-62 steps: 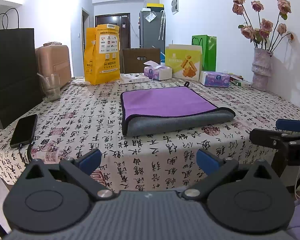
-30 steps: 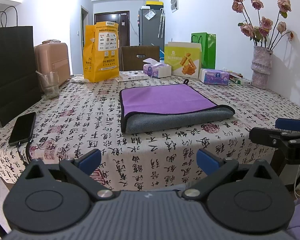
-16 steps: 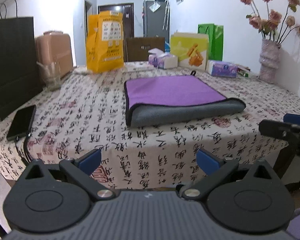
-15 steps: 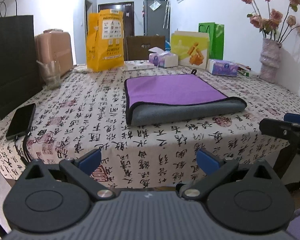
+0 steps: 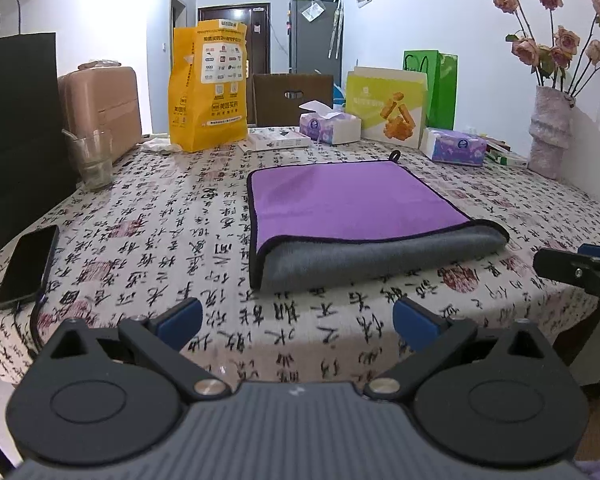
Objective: Fold towel
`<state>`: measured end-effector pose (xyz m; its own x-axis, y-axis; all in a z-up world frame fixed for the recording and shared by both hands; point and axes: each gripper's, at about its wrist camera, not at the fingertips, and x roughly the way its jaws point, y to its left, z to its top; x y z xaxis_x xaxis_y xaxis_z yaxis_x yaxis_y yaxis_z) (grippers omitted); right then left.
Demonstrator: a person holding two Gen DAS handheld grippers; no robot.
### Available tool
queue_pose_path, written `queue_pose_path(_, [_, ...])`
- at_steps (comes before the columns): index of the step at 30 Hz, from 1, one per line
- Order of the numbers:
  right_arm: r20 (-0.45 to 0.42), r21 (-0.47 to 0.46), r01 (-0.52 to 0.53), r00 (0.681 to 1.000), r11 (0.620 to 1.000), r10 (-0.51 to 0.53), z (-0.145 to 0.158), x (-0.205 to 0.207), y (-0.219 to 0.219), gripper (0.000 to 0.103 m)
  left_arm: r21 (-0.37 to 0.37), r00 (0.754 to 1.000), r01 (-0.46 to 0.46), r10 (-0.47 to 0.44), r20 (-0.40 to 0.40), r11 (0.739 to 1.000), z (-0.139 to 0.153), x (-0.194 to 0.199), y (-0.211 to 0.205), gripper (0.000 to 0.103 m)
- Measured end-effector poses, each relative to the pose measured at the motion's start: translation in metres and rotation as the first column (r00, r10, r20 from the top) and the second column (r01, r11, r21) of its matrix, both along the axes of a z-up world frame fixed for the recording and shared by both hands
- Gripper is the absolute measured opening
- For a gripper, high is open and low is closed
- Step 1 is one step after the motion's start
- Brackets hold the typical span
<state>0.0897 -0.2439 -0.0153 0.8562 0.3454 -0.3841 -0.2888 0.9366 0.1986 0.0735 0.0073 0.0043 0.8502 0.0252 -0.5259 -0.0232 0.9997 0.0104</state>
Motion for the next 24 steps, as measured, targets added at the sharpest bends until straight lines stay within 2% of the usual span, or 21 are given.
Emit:
queue_pose_path(10, [-0.041, 0.002, 0.038, 0.998, 0.999, -0.038, -0.007, 0.038, -0.009, 0.103, 0.002, 0.998, 0.014, -0.013, -0.056, 1.000, -0.007, 0.039, -0.002, 0.103])
queue_pose_path(24, [-0.078, -0.012, 0.032, 0.996, 0.999, -0.033, -0.017, 0.083, -0.009, 0.102, 0.010, 0.997, 0.012, -0.011, -0.082, 1.000, -0.014, 0.079, 0.002, 0.103])
